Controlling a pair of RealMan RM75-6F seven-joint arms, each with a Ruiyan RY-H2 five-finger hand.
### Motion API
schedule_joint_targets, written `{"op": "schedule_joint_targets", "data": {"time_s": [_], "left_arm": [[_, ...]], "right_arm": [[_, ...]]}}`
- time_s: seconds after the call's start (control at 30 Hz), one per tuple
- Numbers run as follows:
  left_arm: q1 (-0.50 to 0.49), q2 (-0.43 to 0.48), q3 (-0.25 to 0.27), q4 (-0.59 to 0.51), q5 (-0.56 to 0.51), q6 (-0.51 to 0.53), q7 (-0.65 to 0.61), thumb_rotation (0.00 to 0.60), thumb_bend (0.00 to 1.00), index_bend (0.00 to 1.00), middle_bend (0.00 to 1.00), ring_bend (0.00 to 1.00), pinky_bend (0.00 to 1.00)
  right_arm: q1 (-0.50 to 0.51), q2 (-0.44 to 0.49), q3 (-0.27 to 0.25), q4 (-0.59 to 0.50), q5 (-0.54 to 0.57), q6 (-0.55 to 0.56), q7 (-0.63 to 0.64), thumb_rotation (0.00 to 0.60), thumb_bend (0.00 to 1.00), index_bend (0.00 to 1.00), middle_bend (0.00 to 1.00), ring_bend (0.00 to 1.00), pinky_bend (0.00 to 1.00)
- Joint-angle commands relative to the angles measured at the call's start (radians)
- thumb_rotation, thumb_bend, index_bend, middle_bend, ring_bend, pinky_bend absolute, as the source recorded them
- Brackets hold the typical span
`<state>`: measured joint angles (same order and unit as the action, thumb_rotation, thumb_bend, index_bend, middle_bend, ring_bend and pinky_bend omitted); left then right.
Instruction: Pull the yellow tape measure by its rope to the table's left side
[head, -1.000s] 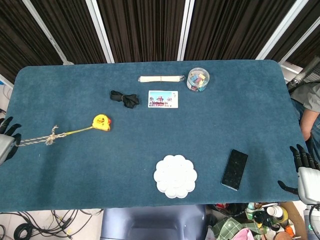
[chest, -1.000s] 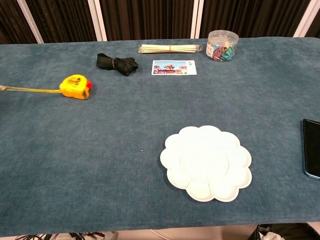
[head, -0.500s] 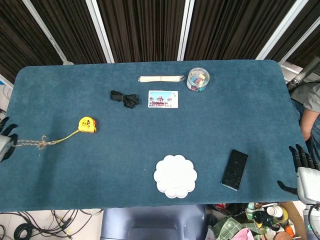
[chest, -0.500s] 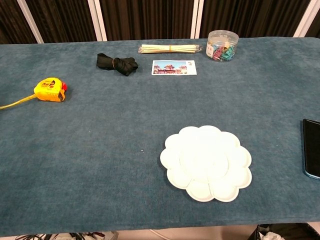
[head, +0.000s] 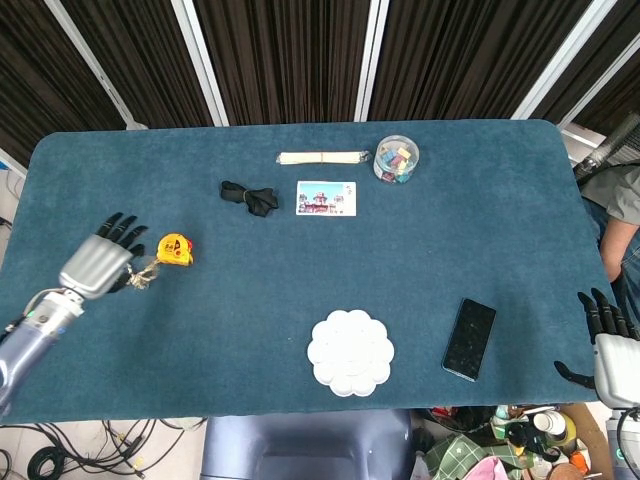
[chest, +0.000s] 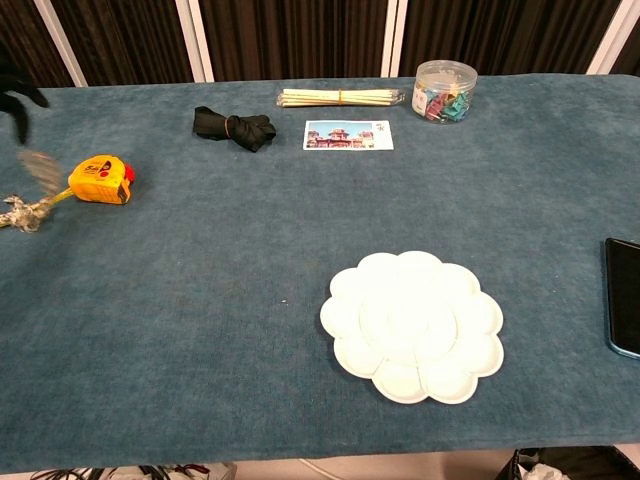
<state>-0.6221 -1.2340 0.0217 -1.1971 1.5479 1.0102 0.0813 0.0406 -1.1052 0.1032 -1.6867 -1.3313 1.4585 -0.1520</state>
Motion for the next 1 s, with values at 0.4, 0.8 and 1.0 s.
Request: {"op": "schedule_joint_targets", "data": {"time_s": [0.4, 0.8, 1.0], "left_arm": [[0.014, 0.185, -0.076, -0.446, -0.179, 0.028, 0.277, 0.600, 0.15, 0.01, 0.00, 0.00, 0.00], [0.329, 0.249, 0.014, -0.594, -0.156, 0.431, 0.211, 0.600, 0.15, 0.02, 0.00, 0.00, 0.00], [0.466, 0.237, 0.048, -0.484, -0.148, 0.536, -0.040, 0.600, 0.15, 0.04, 0.00, 0.00, 0.00]], "right_arm": [[0.002, 0.000, 0.001, 0.003, -0.006, 0.001, 0.006, 0.600, 0.04, 0.00, 0.00, 0.10, 0.17], [0.001, -0.003, 0.004, 0.009, -0.009, 0.011, 0.004, 0.600, 0.04, 0.00, 0.00, 0.10, 0.17], [0.000, -0.005, 0.003, 0.009, -0.013, 0.015, -0.001, 0.600, 0.04, 0.00, 0.00, 0.10, 0.17]]}}
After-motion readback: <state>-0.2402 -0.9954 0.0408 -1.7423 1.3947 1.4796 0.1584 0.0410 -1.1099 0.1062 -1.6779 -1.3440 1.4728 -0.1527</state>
